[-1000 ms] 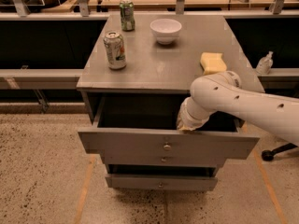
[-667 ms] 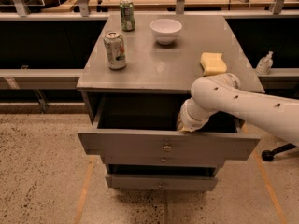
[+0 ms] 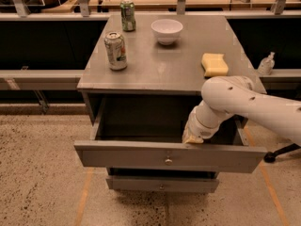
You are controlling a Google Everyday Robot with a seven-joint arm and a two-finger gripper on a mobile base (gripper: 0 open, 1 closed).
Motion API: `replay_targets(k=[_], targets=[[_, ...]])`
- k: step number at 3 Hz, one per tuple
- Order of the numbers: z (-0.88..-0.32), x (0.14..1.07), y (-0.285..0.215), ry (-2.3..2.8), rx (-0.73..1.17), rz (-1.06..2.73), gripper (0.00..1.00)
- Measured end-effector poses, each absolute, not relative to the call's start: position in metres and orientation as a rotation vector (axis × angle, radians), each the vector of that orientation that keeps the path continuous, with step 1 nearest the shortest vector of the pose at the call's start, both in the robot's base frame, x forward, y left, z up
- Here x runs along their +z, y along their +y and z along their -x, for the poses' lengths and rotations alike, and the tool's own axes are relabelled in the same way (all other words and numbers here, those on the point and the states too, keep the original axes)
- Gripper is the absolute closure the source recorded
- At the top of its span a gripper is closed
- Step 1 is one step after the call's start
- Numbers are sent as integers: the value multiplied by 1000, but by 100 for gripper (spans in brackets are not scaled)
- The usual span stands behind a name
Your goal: Open top drawer
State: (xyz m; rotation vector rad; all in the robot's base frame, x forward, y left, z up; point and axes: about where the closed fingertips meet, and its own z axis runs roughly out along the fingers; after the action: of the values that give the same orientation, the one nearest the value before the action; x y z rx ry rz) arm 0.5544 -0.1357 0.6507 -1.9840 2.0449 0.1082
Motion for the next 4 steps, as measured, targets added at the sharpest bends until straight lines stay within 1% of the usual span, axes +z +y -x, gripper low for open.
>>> replay_targets(k=[2, 3, 4], targets=[[-485, 661, -122, 2191, 394, 1923, 100], [-480, 670, -120, 2209, 434, 1892, 100], [-498, 699, -132, 2159, 356, 1797, 100]])
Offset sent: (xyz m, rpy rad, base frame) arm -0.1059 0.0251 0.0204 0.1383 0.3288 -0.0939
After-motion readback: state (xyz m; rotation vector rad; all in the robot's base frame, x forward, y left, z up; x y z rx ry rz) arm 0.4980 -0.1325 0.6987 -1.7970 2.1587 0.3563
